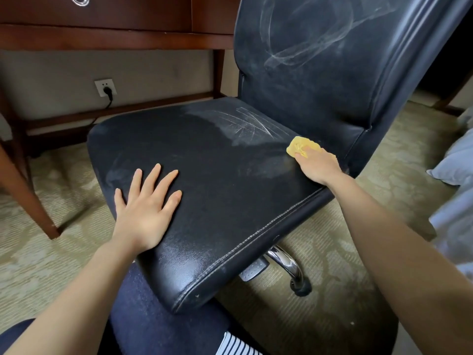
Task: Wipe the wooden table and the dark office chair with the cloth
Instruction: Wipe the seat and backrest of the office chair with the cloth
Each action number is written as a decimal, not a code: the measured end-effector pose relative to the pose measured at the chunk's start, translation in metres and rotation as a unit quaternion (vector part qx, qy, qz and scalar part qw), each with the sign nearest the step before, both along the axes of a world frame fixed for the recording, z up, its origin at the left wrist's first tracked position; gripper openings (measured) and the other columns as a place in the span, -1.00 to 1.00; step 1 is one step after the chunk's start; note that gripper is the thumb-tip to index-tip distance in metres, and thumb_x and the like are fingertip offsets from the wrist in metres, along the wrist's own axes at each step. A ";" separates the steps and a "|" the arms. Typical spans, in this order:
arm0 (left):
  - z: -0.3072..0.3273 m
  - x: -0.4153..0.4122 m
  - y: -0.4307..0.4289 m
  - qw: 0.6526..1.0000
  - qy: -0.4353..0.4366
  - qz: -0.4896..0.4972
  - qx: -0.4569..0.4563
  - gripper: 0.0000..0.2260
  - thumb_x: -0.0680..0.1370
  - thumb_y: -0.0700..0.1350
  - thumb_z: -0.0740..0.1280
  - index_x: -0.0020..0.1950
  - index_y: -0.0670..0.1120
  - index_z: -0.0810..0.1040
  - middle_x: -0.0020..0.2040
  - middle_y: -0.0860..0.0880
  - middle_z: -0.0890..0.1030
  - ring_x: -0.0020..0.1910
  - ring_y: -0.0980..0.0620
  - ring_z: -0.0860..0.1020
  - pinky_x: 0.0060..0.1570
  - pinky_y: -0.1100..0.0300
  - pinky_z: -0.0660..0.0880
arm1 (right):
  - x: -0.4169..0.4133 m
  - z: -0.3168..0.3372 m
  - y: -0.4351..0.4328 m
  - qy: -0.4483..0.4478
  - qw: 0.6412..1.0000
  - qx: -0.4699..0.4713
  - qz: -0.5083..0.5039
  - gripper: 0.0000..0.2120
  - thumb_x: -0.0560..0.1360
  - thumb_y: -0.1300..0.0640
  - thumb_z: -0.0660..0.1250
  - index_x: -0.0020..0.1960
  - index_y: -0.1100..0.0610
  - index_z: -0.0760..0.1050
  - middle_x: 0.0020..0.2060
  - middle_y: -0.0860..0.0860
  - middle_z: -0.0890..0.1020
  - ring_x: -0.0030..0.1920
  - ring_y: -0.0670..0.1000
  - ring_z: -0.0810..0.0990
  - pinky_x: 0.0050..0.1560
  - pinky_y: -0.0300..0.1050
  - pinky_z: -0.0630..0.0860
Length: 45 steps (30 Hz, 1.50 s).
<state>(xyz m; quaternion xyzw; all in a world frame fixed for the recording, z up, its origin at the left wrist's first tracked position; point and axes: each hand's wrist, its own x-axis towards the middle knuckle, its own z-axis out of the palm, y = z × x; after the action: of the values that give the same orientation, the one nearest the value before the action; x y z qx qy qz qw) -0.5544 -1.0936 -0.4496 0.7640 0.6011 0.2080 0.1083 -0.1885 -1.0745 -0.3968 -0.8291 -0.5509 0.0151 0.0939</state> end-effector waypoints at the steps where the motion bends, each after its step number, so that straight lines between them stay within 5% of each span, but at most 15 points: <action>1: -0.001 0.000 0.000 1.000 0.001 0.000 0.001 -0.56 0.58 0.23 -0.05 0.48 0.32 0.06 0.55 0.19 -0.04 0.53 0.06 -0.18 0.42 -0.19 -0.19 | -0.012 -0.001 -0.001 -0.011 1.000 0.001 0.026 -0.56 0.62 -0.09 -0.03 0.44 0.01 0.29 0.41 0.07 0.37 0.35 0.20 0.37 0.33 0.11 0.27; 10: 0.003 -0.001 0.005 1.000 -0.004 -0.006 -0.004 -0.55 0.57 0.23 -0.05 0.48 0.31 0.07 0.55 0.18 -0.04 0.53 0.06 -0.18 0.42 -0.20 -0.20 | -0.149 -0.014 -0.074 -0.009 0.962 0.101 0.253 -0.66 0.61 -0.05 0.12 0.24 0.03 0.55 0.41 -0.07 0.41 0.45 0.06 0.23 0.44 0.11 0.08; 17: 0.007 0.000 0.005 1.000 -0.007 -0.020 -0.010 -0.57 0.61 0.21 -0.06 0.49 0.30 0.06 0.56 0.14 -0.03 0.53 0.04 -0.19 0.41 -0.19 -0.25 | -0.206 -0.033 -0.137 -0.044 0.920 0.180 0.345 -0.57 0.55 -0.14 0.04 0.36 -0.14 0.44 0.40 -0.07 0.42 0.47 0.11 0.23 0.47 0.22 0.02; 23: 0.008 -0.006 0.003 0.999 -0.008 -0.020 -0.029 -0.58 0.61 0.20 -0.03 0.49 0.30 0.06 0.56 0.16 -0.04 0.53 0.03 -0.20 0.42 -0.19 -0.26 | -0.206 -0.099 -0.156 -0.089 0.825 0.347 0.437 -0.58 0.54 -0.03 0.25 0.39 -0.16 0.33 0.38 -0.06 0.38 0.47 0.10 0.22 0.46 0.26 0.00; 28: 0.008 -0.008 0.003 0.999 -0.026 -0.015 -0.028 -0.58 0.61 0.20 -0.01 0.48 0.31 0.09 0.55 0.17 -0.03 0.53 0.05 -0.19 0.42 -0.17 -0.26 | -0.173 -0.130 -0.141 -0.163 0.769 0.418 0.455 -0.49 0.53 -0.21 0.23 0.44 -0.19 0.25 0.45 -0.10 0.27 0.52 0.00 0.09 0.49 0.13 0.01; 34: 0.006 -0.007 0.004 1.000 -0.017 -0.010 -0.023 -0.58 0.60 0.21 -0.01 0.47 0.32 0.08 0.55 0.18 -0.03 0.53 0.06 -0.18 0.42 -0.17 -0.25 | -0.121 -0.122 -0.124 -0.093 0.804 0.423 0.408 -0.67 0.62 -0.13 0.12 0.37 -0.13 0.33 0.51 -0.19 0.13 0.50 0.04 0.14 0.42 0.20 0.15; 37: 0.005 -0.007 0.003 1.000 -0.014 -0.008 -0.023 -0.58 0.60 0.22 -0.01 0.47 0.33 0.08 0.55 0.18 -0.03 0.53 0.06 -0.18 0.42 -0.17 -0.24 | -0.093 -0.107 -0.112 0.053 0.842 0.431 0.319 -0.68 0.64 -0.01 0.13 0.37 -0.05 0.39 0.44 -0.22 0.25 0.39 0.14 0.30 0.40 0.25 0.23; 39: 0.004 -0.008 0.002 1.000 -0.011 -0.007 -0.021 -0.58 0.60 0.22 -0.02 0.47 0.33 0.07 0.55 0.19 -0.04 0.53 0.07 -0.18 0.42 -0.17 -0.24 | -0.075 -0.097 -0.104 0.150 0.867 0.412 0.236 -0.65 0.59 0.02 0.18 0.34 0.09 0.44 0.37 -0.04 0.39 0.37 0.19 0.35 0.39 0.27 0.24; 41: 0.003 -0.011 0.001 1.000 -0.006 -0.001 -0.020 -0.57 0.59 0.22 -0.03 0.47 0.33 0.07 0.55 0.18 -0.04 0.53 0.06 -0.18 0.43 -0.17 -0.23 | -0.061 -0.087 -0.095 0.170 0.891 0.369 0.203 -0.60 0.55 0.03 0.15 0.30 0.17 0.49 0.30 0.09 0.47 0.34 0.14 0.38 0.39 0.19 0.26; 45: 0.002 -0.004 -0.002 1.000 -0.010 0.004 -0.019 -0.56 0.58 0.23 -0.04 0.47 0.33 0.06 0.55 0.18 -0.04 0.53 0.06 -0.18 0.42 -0.19 -0.23 | -0.030 -0.055 -0.076 0.182 0.927 0.283 0.164 -0.55 0.57 -0.02 0.06 0.33 0.15 0.48 0.28 0.02 0.52 0.33 -0.02 0.38 0.42 -0.09 0.22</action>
<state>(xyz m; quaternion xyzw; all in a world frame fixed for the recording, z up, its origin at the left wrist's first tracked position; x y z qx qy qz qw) -0.5589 -1.0952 -0.4473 0.7570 0.6071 0.2049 0.1281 -0.2188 -1.1508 -0.4522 -0.6495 -0.6336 0.0248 0.4196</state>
